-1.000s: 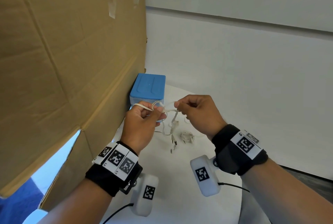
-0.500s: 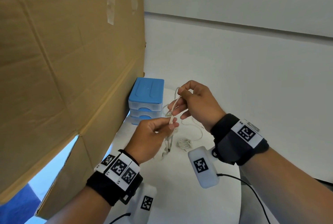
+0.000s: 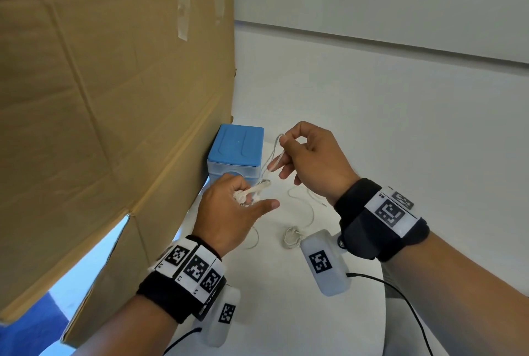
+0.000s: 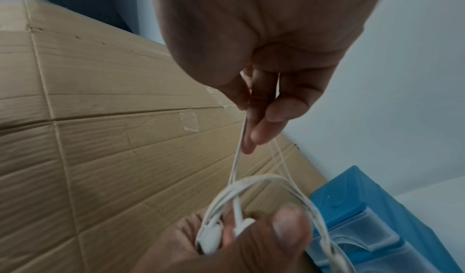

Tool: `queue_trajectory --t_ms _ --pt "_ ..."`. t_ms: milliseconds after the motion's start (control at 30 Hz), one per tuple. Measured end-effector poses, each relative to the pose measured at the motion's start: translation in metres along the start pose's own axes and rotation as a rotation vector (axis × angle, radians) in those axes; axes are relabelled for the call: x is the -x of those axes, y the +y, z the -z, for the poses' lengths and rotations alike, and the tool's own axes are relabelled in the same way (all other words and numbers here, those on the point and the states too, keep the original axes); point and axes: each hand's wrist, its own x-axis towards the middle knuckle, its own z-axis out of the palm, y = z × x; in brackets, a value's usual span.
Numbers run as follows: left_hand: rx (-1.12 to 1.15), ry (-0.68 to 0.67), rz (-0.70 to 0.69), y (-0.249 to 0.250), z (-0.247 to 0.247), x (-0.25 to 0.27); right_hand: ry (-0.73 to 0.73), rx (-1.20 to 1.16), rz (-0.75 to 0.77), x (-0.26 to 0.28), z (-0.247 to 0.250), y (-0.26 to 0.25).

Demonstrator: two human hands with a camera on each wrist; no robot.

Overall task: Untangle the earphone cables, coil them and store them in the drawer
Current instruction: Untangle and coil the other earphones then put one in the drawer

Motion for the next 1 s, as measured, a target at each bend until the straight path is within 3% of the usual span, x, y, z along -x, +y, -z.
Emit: queue_trajectory --t_ms 233,333,433,600,700,833,933,1000 --pt "0.078 0.027 0.076 -0.005 -0.001 -0.002 0.065 -0.267 -0.004 -0.002 0.011 -0.012" --pt "-0.021 -0.1 0.081 -0.015 -0.003 -0.002 0.058 -0.319 0.026 -0.004 0.017 -0.02" --pt "-0.19 -0.258 0.055 -0.025 -0.005 0.002 0.044 -0.218 0.092 -0.006 0.024 -0.026" --pt "-0.472 -0.432 0.13 -0.025 -0.005 0.009 0.126 -0.116 0.22 -0.015 0.033 -0.042" --pt "-0.356 -0.395 0.146 -0.022 -0.004 0.008 0.135 -0.135 0.215 -0.019 0.039 -0.051" --pt "-0.014 -0.312 0.136 -0.007 -0.005 0.002 -0.021 -0.152 0.113 -0.015 0.036 -0.047" --pt "0.21 -0.183 0.235 0.004 -0.001 -0.003 -0.054 -0.132 0.078 -0.009 0.028 -0.036" --pt "0.199 -0.1 0.327 0.002 0.006 -0.009 -0.03 -0.117 0.084 -0.007 0.027 -0.034"
